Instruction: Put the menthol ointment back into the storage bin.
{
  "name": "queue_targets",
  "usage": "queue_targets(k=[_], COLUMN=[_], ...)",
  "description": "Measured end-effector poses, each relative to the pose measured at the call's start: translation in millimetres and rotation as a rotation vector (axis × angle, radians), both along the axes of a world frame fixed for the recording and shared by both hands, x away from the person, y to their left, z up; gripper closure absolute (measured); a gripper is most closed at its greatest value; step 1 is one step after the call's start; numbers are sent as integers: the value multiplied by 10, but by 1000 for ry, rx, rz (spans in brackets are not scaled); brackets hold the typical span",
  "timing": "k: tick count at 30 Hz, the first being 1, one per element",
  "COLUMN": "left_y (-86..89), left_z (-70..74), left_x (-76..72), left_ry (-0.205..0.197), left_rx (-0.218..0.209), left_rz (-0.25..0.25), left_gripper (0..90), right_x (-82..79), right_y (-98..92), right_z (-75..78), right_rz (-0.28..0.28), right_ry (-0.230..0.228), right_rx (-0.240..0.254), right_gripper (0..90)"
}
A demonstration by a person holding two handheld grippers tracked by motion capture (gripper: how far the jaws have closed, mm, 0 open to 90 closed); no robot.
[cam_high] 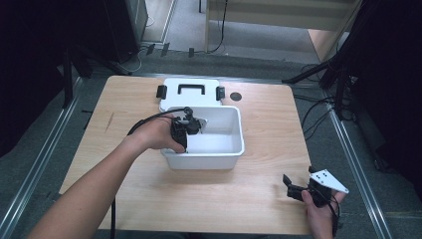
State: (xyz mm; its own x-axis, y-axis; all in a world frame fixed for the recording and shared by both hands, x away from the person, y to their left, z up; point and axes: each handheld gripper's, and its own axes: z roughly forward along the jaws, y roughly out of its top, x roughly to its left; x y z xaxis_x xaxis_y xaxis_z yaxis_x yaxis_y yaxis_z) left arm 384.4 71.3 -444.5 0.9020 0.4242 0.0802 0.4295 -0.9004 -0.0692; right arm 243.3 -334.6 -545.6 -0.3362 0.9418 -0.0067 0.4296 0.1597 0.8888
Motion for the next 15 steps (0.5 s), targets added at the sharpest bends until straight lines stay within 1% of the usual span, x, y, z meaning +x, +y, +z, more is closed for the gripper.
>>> queue_targets(k=[3,7,9,12,13,14,15], left_y=[28,77,112,170,188,213,246], left_z=[77,220,289,376,398,419,450], left_x=[-6,-25,-31,-40,-40,-47,-56], left_ry=[-10,-23,-31,-57,-59,-62,-62], left_rx=[-37,-94,-123,-139,-141,-154,-162], left_rz=[15,41,43,59,58,61,55], left_gripper=[428,324,268,170,144,130,95], right_x=[0,3,2,3,3,3,3], right_y=[1,0,2,3,3,3,3], right_z=[0,-1,0,0,0,0,0], right_rz=[-1,0,0,0,0,0,1], right_ry=[1,1,1,2,3,2,2], right_rx=[1,-2,-2,-5,-4,-5,-5], right_gripper=[4,4,4,4,4,4,4])
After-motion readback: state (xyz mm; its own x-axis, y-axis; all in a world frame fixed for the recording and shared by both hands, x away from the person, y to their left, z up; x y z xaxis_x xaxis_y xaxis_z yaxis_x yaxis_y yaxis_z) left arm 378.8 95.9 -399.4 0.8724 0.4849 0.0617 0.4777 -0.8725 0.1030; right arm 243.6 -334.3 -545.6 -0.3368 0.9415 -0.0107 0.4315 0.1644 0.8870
